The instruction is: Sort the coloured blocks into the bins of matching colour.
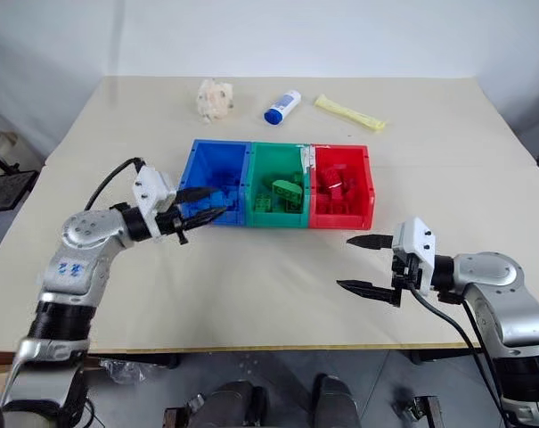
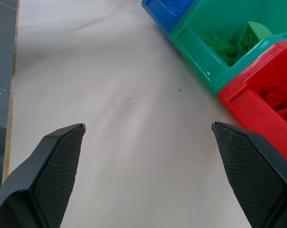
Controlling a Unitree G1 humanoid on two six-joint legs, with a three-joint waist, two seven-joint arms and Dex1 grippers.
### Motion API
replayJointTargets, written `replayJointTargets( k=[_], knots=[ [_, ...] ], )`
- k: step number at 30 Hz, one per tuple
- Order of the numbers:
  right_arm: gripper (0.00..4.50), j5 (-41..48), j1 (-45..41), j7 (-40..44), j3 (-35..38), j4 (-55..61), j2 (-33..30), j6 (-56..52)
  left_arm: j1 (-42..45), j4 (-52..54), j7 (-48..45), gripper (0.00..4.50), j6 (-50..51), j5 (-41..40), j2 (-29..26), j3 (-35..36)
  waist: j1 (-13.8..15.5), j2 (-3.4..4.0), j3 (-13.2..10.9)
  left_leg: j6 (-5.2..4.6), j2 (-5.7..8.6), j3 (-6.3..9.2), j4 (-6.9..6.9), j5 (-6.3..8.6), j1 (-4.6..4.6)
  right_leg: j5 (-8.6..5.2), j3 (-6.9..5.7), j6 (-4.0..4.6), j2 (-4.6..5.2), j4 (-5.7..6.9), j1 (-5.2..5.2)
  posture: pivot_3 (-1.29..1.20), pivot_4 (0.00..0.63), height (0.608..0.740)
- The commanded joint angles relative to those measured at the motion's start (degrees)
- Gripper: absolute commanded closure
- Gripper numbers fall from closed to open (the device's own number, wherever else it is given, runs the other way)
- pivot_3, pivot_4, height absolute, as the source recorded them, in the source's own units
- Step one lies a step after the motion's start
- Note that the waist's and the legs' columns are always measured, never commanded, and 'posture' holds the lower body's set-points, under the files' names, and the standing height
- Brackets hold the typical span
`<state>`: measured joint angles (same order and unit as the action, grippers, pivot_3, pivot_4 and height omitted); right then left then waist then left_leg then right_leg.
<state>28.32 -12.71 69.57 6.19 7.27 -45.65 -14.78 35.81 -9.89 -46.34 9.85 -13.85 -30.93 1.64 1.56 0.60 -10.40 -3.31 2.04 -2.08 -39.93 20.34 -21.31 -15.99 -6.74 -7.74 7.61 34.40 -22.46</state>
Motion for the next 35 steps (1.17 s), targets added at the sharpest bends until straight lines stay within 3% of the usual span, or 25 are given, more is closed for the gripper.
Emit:
replayJointTargets(
  k=[1, 8, 9, 17, 22, 30, 35],
  knots=[
    [0.00, 0.7, -0.7, -0.4, 1.4, 1.1, 0.3, 1.1, 6.1, -8.7, 3.1, 2.17, -3.4, 2.8, 0.4, 0.8, 0.1, -0.01, 0.0, 0.00, 0.01, 0.01, -0.03, 0.00, 0.00, 0.00, -0.02, 0.00, 0.00, 0.02, 0.01, 0.00, 0.150, 0.740],
    [0.00, 1.0, 0.7, -1.4, 2.9, 2.3, -0.4, 0.8, 8.9, -13.6, -0.3, 0.09, -7.0, 2.8, 0.5, 0.0, 0.0, -0.05, 0.0, -0.02, 0.07, 0.00, 0.01, 0.00, -0.02, 0.02, -0.03, -0.05, 0.07, 0.03, -0.02, 0.00, 0.150, 0.740],
    [0.00, 1.0, 0.8, -1.5, 3.0, 2.4, -0.4, 0.7, 8.7, -13.0, -1.1, 0.03, -7.1, 2.4, 0.4, 0.2, 0.0, -0.06, 0.0, -0.02, 0.06, 0.01, 0.01, 0.00, -0.03, 0.02, -0.07, -0.05, 0.07, 0.03, -0.02, 0.00, 0.150, 0.740],
    [0.00, 0.0, -1.8, 1.5, 3.0, -1.6, -2.6, 2.0, 0.7, -2.2, -12.1, 0.03, -0.7, -6.2, -3.5, 2.5, -0.3, -0.05, 0.0, -0.02, 0.04, 0.01, -0.01, 0.00, -0.01, 0.02, -0.01, -0.04, 0.08, 0.04, -0.01, 0.00, 0.150, 0.740],
    [0.00, -2.9, -6.2, 6.4, 1.5, -10.7, -4.9, 6.3, -8.8, 2.5, -19.1, 0.03, 2.3, -10.1, -9.1, 4.5, -0.4, -0.05, 0.0, -0.02, 0.00, 0.00, -0.02, 0.00, 0.02, 0.02, 0.03, -0.04, 0.06, 0.03, 0.00, 0.00, 0.150, 0.740],
    [0.00, -6.0, -13.0, 9.6, 0.2, -21.4, -4.8, 10.8, -11.7, -1.1, -19.1, 0.03, 1.3, -10.8, -11.4, 8.5, -0.1, -0.01, -0.1, -0.01, 0.03, 0.11, -0.06, 0.00, 0.00, 0.01, 0.19, -0.02, 0.16, 0.00, 0.05, 0.00, 0.150, 0.740],
    [0.00, -5.7, -12.4, 7.2, 1.2, -20.4, -3.7, 11.1, -11.4, -1.8, -17.4, 0.03, 0.7, -11.4, -10.3, 10.6, -0.3, -0.01, -0.1, 0.00, 0.01, 0.11, 0.03, 0.01, 0.00, 0.00, 0.18, -0.01, 0.12, 0.01, -0.01, 0.00, 0.150, 0.740]
  ],
)
